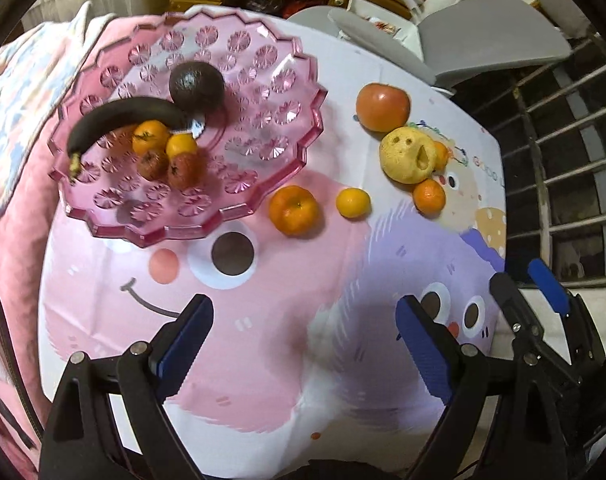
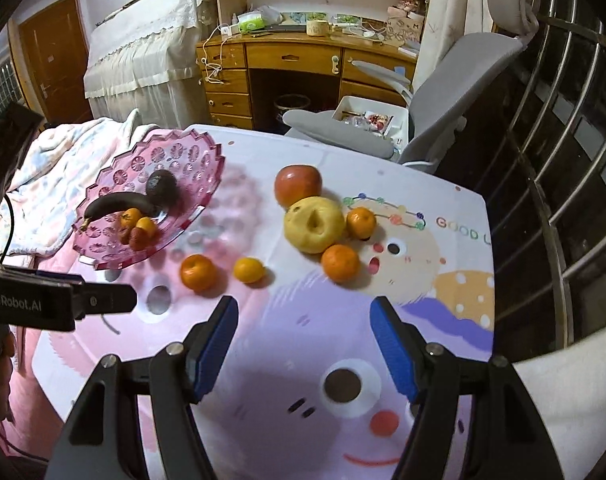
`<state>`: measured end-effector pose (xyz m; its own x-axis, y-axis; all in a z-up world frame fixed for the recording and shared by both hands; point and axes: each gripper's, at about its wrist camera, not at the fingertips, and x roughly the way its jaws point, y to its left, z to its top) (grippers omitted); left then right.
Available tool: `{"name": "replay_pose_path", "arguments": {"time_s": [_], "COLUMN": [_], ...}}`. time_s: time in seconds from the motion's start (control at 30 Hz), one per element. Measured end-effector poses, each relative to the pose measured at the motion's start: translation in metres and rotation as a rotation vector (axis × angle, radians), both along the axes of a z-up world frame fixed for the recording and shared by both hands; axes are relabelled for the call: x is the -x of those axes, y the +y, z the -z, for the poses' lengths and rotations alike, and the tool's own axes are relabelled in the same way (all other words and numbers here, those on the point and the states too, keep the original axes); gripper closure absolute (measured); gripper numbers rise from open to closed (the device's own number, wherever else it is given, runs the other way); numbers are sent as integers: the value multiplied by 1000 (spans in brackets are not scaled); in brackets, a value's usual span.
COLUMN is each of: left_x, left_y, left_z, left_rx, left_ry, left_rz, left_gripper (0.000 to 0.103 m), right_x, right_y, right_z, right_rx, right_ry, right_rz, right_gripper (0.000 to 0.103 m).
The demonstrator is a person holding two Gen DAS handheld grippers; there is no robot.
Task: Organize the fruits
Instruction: 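Grasp a tangerine with the left tool while the right tool grasps another tangerine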
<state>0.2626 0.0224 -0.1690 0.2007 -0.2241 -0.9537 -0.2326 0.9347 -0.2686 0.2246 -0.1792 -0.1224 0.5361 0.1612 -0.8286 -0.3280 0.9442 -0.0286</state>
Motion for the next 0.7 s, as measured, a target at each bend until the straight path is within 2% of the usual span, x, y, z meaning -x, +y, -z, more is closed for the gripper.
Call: {"name": "replay_pose_path", "arguments": {"time_s": [0.27,0.5,0.63,0.7], "left_x": [-20,-32,-37,-38], "left_y": [-5,-7,-11,-13], "left_z": [40,70,81,84], "left_rx": [7,36,22,-9], "left_ry": [14,-43,-65,-79], "left_rz": [-98,-199,-223,-242], "left_gripper": [11,11,13,16], "right_x": [-33,-56,-66,-70], "right_y": [-13,-12,-11,-11], "right_z": [40,84,103,112], "right_rx": [0,28,40,46], "right_ry": [-41,-55,-44,-33], "right_rz": [-24,-34,-36,-32], "right_gripper": [34,34,34,34]}}
